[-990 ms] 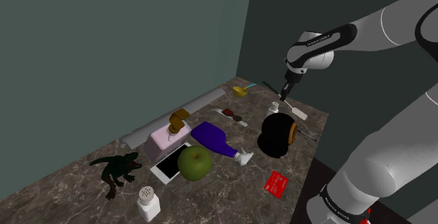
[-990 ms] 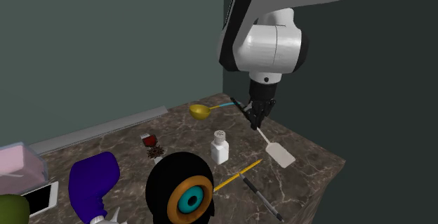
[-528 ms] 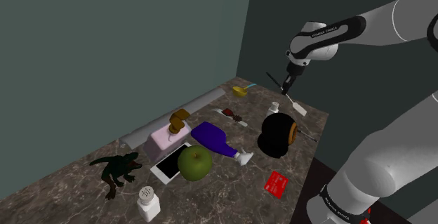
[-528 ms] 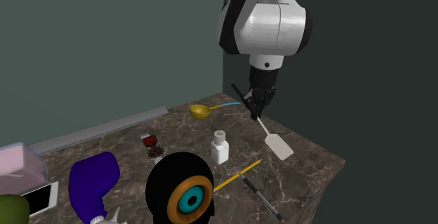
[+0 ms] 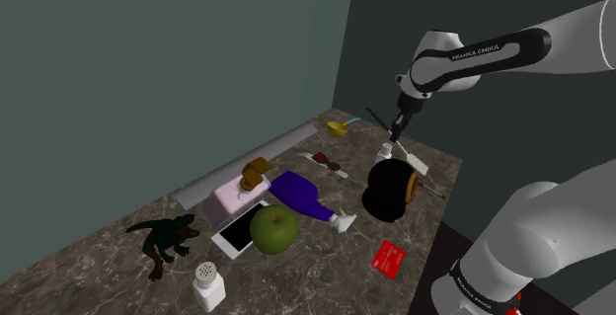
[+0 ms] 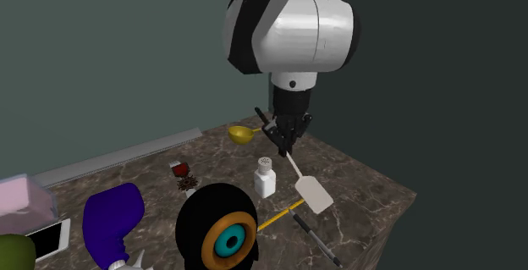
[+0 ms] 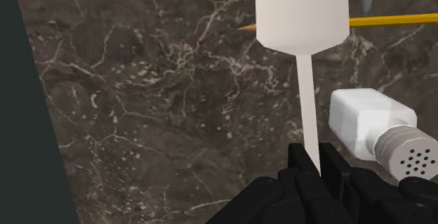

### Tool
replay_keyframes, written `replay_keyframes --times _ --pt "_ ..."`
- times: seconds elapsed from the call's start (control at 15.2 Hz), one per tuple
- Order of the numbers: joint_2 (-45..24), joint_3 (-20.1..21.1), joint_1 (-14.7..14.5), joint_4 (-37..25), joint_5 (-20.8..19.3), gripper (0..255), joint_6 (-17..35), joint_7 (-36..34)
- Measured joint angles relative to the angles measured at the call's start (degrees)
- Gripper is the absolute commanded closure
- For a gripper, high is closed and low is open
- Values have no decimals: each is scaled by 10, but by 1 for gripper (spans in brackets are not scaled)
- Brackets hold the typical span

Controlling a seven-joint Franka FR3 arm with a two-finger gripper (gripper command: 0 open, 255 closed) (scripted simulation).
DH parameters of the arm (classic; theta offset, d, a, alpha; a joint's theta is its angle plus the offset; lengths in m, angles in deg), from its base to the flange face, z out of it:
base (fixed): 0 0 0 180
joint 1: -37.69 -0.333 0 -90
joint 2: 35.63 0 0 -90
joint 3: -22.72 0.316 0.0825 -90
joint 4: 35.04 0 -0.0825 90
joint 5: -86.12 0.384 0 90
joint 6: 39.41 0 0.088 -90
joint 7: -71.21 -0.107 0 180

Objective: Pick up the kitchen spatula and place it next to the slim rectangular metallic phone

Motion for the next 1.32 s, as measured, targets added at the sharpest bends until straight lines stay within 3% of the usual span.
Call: replay_keyframes --times 0.59,0.92,1.32 --pt "117 103 -37 105 24 255 -16 -126" --pt "173 170 -79 139 63 255 -39 -204" --pt "195 248 -136 145 115 255 -54 -295"
